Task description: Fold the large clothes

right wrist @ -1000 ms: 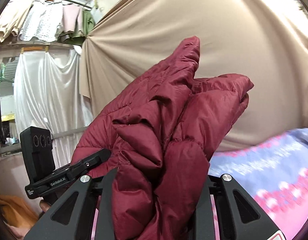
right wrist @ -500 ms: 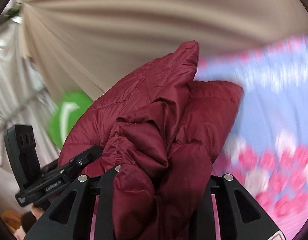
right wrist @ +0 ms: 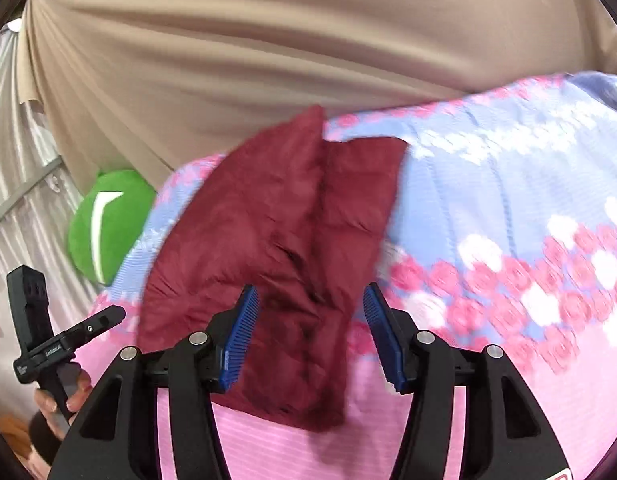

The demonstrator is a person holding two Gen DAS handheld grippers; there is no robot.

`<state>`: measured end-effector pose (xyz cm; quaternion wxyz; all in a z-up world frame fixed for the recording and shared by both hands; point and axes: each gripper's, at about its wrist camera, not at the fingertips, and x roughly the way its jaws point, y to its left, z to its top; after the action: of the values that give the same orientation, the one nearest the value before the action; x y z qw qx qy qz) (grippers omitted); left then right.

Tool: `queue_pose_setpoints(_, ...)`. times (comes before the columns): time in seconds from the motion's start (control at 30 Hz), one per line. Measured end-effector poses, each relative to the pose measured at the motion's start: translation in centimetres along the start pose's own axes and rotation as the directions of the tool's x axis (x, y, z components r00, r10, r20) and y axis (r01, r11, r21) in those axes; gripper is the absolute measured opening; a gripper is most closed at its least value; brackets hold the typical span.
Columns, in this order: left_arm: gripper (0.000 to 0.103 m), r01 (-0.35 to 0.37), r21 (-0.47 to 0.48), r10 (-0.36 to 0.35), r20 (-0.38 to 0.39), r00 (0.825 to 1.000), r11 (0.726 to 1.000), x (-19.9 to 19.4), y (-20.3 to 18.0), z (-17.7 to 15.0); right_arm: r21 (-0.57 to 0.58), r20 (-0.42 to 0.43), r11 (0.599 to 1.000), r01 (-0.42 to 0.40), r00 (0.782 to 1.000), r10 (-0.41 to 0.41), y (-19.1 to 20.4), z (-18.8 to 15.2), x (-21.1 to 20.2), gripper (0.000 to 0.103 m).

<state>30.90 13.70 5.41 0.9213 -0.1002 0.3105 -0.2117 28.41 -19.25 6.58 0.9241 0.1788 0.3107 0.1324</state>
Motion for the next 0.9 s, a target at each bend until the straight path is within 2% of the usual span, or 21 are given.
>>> queue_pose_setpoints(0.1, 0.089, 0.004, -0.021, -0.003, 0.033, 0.999, 1.000, -0.4, -1.6, 1.1, -0.030, -0.021, 1.000, 0.001, 1.000, -0.002, 2.0, 2.0, 3.0, 0.056)
queue_pose_setpoints(0.13, 0.089, -0.017, -0.008, 0.017, 0.042, 0.999, 1.000, -0.2, -2.4, 1.3, -0.031, -0.039, 0.999, 0.030, 0.999, -0.031, 2.5, 2.6, 4.1, 0.053)
queue_pose_setpoints(0.17, 0.089, -0.038, 0.010, 0.038, 0.048, 0.998, 0.999, 0.0, -3.1, 1.3, -0.024, -0.060, 0.999, 0.044, 0.997, -0.046, 2.1, 2.4, 5.0, 0.032)
queue_pose_setpoints(0.2, 0.088, -0.068, 0.039, 0.067, 0.046, 0.997, 0.997, 0.6, -4.1, 1.2, -0.011, -0.086, 0.999, 0.042, 0.995, -0.043, 1.3, 2.2, 5.2, 0.016)
queue_pose_setpoints(0.23, 0.088, -0.086, 0.056, 0.084, 0.042, 0.996, 0.995, 0.9, -4.4, 1.1, 0.021, -0.096, 0.999, 0.026, 0.995, -0.023, 0.9, 1.9, 5.6, 0.011)
queue_pose_setpoints(0.27, 0.084, -0.113, 0.078, 0.111, 0.033, 0.993, 0.991, 1.4, -4.8, 0.7, 0.048, -0.063, 0.999, -0.004, 0.998, 0.007, 0.7, 1.5, 4.9, 0.008)
queue_pose_setpoints(0.33, 0.070, -0.161, 0.125, 0.162, 0.000, 0.987, 0.979, 2.6, -5.1, -0.1, 0.048, 0.013, 0.998, -0.026, 1.000, 0.026, 0.4, 0.5, 2.8, 0.007)
queue_pose_setpoints(0.4, 0.063, -0.204, 0.138, 0.213, -0.054, 0.976, 0.969, 4.2, -4.7, -1.1, 0.055, 0.024, 0.998, -0.007, 1.000, 0.006, -0.1, -0.5, 2.0, 0.007)
queue_pose_setpoints(0.47, 0.064, -0.192, 0.110, 0.204, -0.110, 0.973, 0.975, 5.9, -3.8, -2.1, 0.056, -0.057, 0.998, 0.042, 0.998, -0.039, -1.0, -1.9, 3.6, 0.007)
queue_pose_setpoints(0.53, 0.065, -0.205, 0.102, 0.215, -0.102, 0.971, 0.974, 6.5, -3.7, -2.6, 0.050, -0.104, 0.997, 0.065, 0.993, -0.059, -1.4, -2.6, 5.2, 0.007)
queue_pose_setpoints(0.6, 0.065, -0.237, 0.134, 0.249, -0.086, 0.965, 0.962, 6.6, -4.2, -2.9, 0.031, -0.121, 0.996, 0.088, 0.989, -0.084, -0.8, -2.1, 5.7, 0.008)
queue_pose_setpoints(0.67, 0.065, -0.259, 0.165, 0.273, -0.069, 0.959, 0.952, 6.4, -4.5, -3.1, 0.012, -0.102, 0.994, 0.107, 0.989, -0.105, 0.0, -1.8, 4.9, 0.010)
queue_pose_setpoints(0.73, 0.066, -0.267, 0.163, 0.280, -0.061, 0.958, 0.950, 6.0, -4.5, -3.2, 0.011, -0.048, 0.993, 0.114, 0.992, -0.114, 0.9, -1.5, 3.1, 0.015)
queue_pose_setpoints(0.8, 0.066, -0.278, 0.162, 0.289, -0.044, 0.956, 0.947, 5.3, -4.7, -3.3, 0.010, 0.001, 0.994, 0.105, 0.994, -0.105, 1.7, -1.5, 1.3, 0.016)
queue_pose_setpoints(0.9, 0.067, -0.277, 0.170, 0.284, -0.022, 0.958, 0.946, 4.0, -5.4, -3.4, -0.050, 0.051, 0.992, 0.116, 0.992, -0.113, 3.8, -1.9, -0.7, 0.016)
